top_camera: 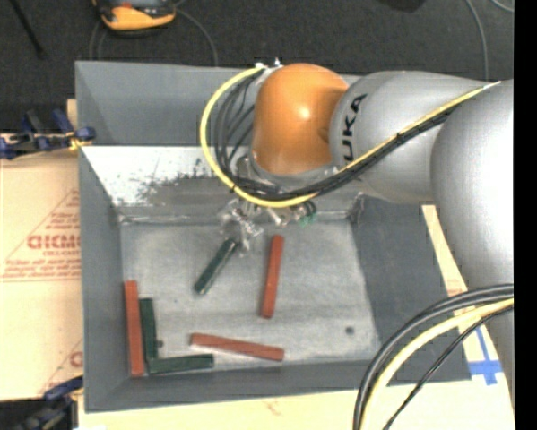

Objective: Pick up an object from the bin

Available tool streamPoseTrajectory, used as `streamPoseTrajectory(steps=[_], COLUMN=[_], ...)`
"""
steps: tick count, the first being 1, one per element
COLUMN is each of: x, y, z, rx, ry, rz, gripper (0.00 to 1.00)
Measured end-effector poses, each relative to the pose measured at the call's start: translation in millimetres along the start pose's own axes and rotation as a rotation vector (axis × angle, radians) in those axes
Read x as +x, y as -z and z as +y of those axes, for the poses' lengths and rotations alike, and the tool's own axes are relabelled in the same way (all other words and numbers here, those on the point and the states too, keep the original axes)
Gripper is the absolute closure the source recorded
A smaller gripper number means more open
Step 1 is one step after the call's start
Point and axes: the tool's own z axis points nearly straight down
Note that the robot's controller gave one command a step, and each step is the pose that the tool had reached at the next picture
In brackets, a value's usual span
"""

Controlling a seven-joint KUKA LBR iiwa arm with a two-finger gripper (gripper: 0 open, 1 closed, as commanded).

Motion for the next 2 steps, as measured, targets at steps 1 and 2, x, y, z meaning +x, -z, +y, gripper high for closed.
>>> streamPoseTrajectory(steps=[1, 2], x=[52.8, 83.9], y=[-18.8, -37.6], z=[-1.0, -3.2], rx=[0.003, 0.002], ry=[-0.098, 0.056], rz=[-0.004, -0.003], gripper=[0.0, 0.0])
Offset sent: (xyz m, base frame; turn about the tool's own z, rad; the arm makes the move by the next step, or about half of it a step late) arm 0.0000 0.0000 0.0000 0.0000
